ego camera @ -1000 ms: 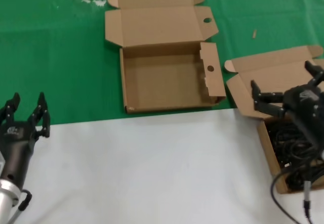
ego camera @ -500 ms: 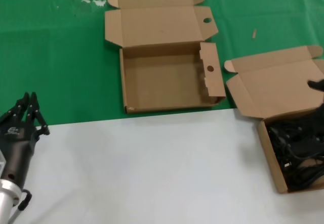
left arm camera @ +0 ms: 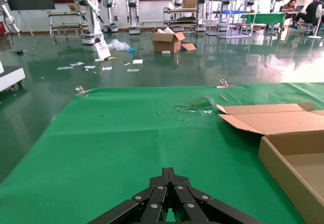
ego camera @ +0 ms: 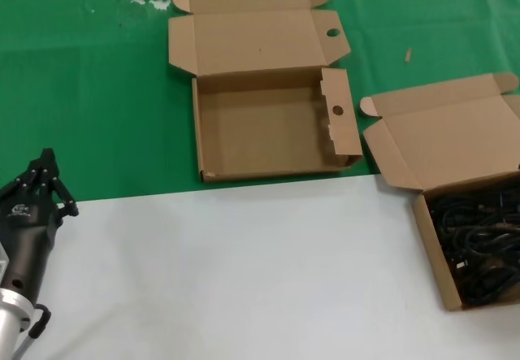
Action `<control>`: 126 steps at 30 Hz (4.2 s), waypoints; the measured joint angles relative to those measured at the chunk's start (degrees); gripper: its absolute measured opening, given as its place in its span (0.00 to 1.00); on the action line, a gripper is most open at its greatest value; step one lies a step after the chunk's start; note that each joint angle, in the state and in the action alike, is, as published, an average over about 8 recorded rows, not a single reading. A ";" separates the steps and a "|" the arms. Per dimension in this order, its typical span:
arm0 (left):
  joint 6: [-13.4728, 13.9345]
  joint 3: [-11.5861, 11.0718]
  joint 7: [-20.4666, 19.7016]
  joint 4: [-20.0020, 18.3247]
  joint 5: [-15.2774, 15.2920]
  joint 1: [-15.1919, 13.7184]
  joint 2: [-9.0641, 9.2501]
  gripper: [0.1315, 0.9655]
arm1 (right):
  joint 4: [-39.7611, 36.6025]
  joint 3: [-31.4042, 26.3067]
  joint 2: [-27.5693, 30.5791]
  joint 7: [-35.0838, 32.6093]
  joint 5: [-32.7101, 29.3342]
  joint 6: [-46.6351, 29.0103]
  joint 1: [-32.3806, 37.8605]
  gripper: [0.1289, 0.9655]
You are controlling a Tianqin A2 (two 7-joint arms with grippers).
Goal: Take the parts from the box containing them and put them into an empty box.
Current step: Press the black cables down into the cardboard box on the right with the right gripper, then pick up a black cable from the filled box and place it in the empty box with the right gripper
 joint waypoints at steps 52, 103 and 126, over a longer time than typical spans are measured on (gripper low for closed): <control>0.00 0.00 0.00 0.00 0.00 0.00 0.00 0.01 | -14.65 -0.49 -18.20 -7.45 -17.60 -18.40 13.46 0.38; 0.00 0.00 0.00 0.00 0.00 0.00 0.00 0.01 | -25.29 -13.34 -50.59 -1.48 -34.20 -25.48 53.52 0.13; 0.00 0.00 0.00 0.00 0.00 0.00 0.00 0.01 | -52.40 -15.26 -66.91 -16.18 -31.15 -11.52 53.76 0.13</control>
